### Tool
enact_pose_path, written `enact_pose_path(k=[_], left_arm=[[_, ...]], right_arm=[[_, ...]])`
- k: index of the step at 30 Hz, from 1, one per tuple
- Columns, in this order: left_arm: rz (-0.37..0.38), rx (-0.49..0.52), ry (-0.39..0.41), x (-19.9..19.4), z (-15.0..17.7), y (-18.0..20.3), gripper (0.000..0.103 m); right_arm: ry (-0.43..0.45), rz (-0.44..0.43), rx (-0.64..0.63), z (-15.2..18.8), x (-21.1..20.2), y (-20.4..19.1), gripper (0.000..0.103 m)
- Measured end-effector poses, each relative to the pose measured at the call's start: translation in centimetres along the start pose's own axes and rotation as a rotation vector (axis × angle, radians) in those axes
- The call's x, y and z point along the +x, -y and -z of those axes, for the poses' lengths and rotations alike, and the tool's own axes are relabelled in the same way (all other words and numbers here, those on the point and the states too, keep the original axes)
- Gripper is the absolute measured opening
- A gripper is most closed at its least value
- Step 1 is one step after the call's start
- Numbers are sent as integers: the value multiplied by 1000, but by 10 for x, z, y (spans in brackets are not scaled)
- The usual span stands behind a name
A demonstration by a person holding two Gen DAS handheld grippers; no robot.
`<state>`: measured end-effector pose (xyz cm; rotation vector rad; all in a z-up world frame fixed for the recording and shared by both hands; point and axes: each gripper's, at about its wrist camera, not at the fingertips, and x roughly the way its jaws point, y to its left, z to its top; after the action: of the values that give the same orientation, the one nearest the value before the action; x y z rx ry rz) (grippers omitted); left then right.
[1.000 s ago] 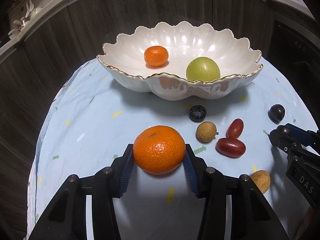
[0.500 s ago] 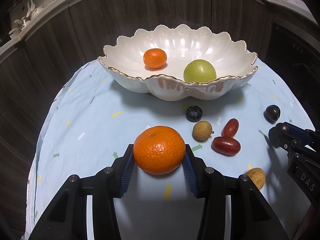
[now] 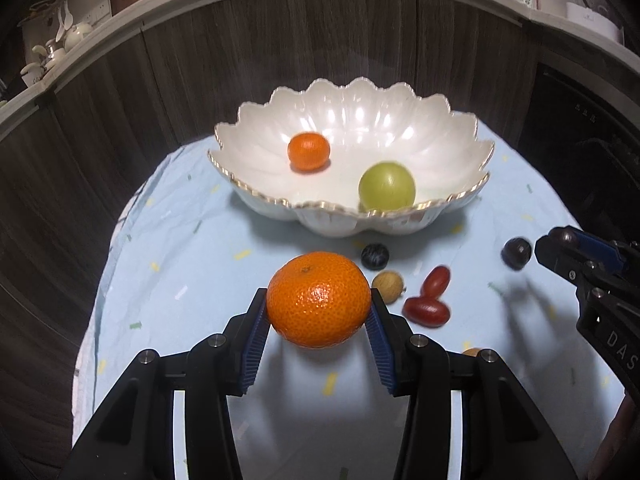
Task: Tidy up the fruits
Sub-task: 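Grasp the second mandarin with the left tool while the right tool grasps a dark cherry, then release the mandarin into the bowl with the left tool while the right tool releases the cherry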
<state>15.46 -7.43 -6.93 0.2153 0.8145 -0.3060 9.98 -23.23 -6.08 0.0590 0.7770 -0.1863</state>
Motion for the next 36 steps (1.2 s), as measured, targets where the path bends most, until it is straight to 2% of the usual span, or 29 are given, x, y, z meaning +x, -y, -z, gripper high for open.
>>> enact_pose_path(k=[6,15,23,29,36], left_arm=[[7,4,51,-15,-25,-1,47],[-7,5,118,-22,-62,-12,47],[-15,-9,117,1,-80,-25,47],[-5,-11,74,26,-83,-27,47],[3,-3,30,47,-79,-22,47]], right_arm=[[72,8,-36,-26,-20,-1,29],[114,-28,-58,-68,-18,-6,29],[93,-53,-85,-88,14,-17,29],[39,-74,-73,-91,45,-18,29],[-2,-81,-80,-87,63,-19,29]])
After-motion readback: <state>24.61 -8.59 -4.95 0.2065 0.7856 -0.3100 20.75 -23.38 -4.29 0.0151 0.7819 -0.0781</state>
